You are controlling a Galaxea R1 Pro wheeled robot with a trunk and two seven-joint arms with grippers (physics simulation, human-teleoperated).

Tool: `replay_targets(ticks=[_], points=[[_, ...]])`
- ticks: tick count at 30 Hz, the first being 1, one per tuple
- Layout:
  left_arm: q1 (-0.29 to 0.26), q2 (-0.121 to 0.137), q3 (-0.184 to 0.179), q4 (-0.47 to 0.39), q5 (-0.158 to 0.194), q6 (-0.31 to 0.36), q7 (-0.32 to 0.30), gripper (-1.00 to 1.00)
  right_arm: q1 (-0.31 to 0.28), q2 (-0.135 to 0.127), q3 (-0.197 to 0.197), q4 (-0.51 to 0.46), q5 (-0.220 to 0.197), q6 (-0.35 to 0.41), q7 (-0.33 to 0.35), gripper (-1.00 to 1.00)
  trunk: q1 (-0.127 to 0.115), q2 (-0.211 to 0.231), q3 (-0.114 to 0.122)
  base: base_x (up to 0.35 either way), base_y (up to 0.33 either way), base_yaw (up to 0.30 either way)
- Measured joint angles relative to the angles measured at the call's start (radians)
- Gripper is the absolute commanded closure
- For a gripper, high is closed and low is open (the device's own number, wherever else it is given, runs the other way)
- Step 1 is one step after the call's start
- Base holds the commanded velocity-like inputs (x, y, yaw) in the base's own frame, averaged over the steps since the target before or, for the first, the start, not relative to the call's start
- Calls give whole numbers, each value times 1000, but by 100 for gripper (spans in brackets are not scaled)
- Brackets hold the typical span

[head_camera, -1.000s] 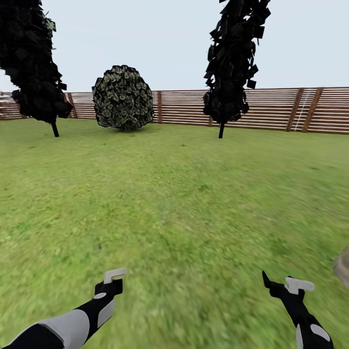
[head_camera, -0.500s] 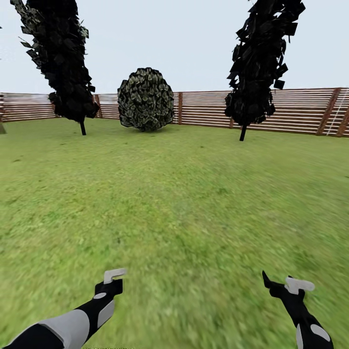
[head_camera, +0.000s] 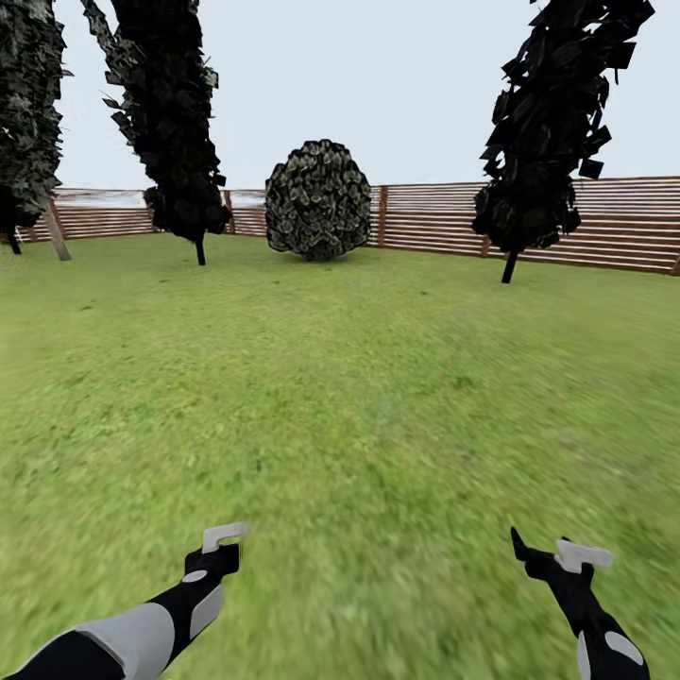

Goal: In the garden, pick up the pesticide atomizer on the floor and spray pesticide onto both trees until each tree trunk is fully covered.

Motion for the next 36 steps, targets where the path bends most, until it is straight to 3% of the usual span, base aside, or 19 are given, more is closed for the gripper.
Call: replay_targets(ticks=[36], points=[[0, -1, -2, 0, 0, 0, 0, 100, 0, 0, 0, 0, 0, 0, 0, -100, 0, 0, 39, 0, 0, 220]])
